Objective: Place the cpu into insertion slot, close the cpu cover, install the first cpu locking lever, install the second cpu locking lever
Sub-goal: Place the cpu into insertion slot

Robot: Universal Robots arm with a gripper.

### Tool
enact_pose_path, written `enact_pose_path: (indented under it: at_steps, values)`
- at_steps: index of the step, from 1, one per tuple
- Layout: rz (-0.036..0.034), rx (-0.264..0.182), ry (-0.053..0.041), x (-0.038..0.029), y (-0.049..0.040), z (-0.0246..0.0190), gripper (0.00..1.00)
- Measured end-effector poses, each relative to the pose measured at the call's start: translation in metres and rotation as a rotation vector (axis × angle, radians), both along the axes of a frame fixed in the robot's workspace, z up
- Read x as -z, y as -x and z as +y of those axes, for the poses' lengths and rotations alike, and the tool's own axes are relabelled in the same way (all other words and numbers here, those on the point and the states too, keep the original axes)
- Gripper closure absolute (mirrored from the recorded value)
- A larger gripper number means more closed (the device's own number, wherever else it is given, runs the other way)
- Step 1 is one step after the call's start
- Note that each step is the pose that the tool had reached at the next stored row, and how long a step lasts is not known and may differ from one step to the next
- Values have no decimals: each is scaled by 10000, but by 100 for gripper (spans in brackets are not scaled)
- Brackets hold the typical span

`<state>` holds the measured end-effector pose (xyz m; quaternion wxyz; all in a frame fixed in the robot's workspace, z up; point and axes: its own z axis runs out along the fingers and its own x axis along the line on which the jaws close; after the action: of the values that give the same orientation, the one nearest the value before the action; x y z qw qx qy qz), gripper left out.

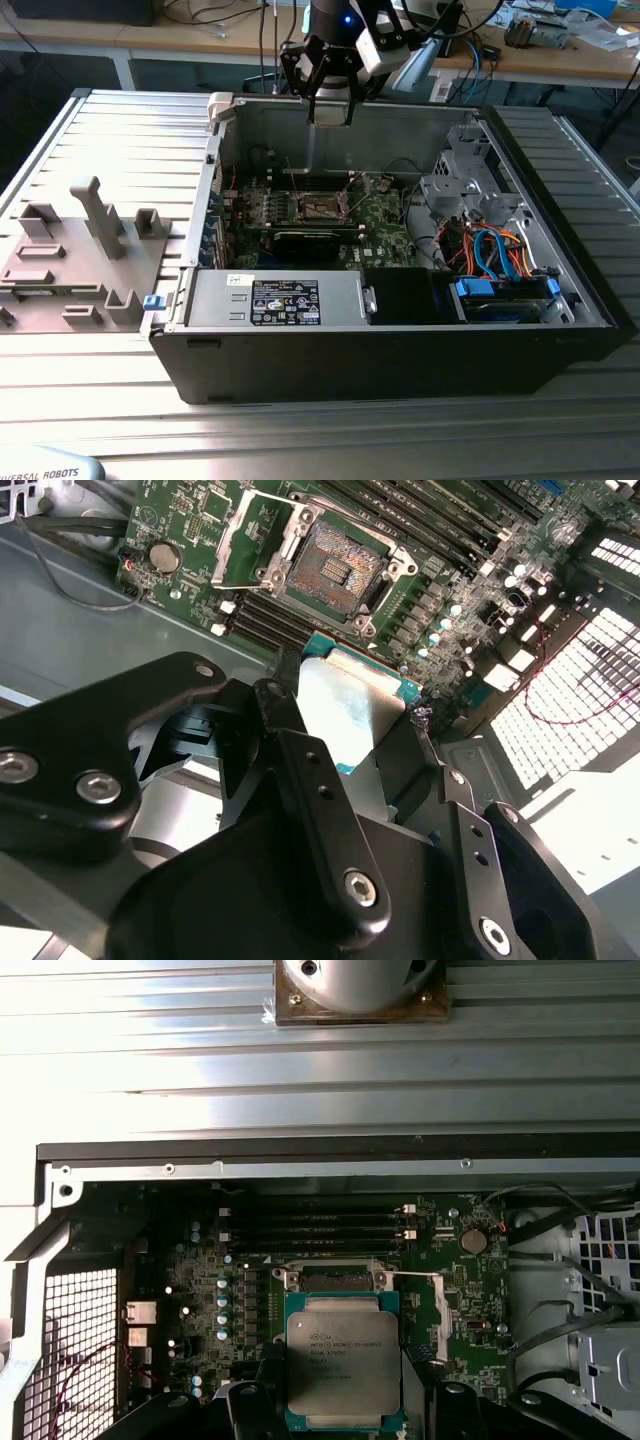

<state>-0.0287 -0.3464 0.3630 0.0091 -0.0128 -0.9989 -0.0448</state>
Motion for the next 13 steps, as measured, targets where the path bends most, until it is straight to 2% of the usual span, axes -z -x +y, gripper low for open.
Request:
enact_pose_path:
  at_steps: [7,9,13]
  values:
    - [0,0,0,6,0,0,46]
    - [0,0,-1,139,0,0,46]
    - [0,0,0,144,0,0,46]
